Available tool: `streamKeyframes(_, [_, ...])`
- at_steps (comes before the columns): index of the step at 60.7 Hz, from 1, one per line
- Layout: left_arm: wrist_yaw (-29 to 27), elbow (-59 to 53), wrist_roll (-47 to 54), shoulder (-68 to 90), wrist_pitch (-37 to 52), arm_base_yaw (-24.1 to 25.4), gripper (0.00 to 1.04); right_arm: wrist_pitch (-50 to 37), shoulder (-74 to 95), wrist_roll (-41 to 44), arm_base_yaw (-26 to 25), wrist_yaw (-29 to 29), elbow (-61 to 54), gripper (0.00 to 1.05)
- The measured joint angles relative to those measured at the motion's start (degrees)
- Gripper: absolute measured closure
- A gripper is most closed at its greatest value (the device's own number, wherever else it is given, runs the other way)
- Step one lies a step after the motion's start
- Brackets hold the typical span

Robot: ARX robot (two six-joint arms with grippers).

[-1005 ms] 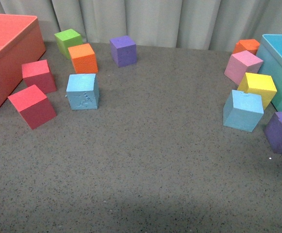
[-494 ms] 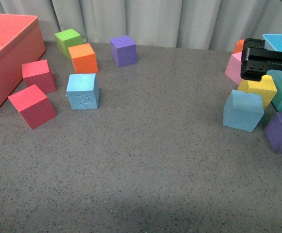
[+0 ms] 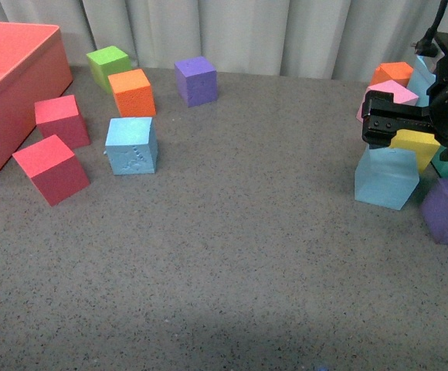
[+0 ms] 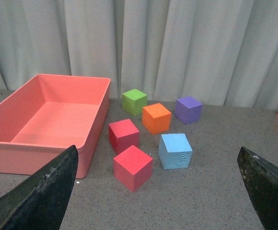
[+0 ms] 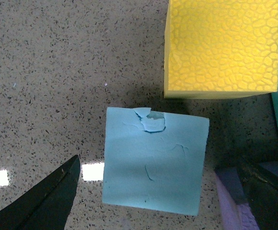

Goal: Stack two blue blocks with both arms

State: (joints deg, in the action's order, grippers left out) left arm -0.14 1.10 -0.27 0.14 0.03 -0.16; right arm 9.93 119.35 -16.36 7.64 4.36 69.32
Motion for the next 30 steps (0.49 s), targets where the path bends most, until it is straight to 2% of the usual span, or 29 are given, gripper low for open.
streamKeyframes(30, [0.0, 0.0, 0.0, 0.0, 0.0, 0.0, 0.07, 1.5, 7.0, -1.0, 1.5, -0.8, 5.4, 0.1])
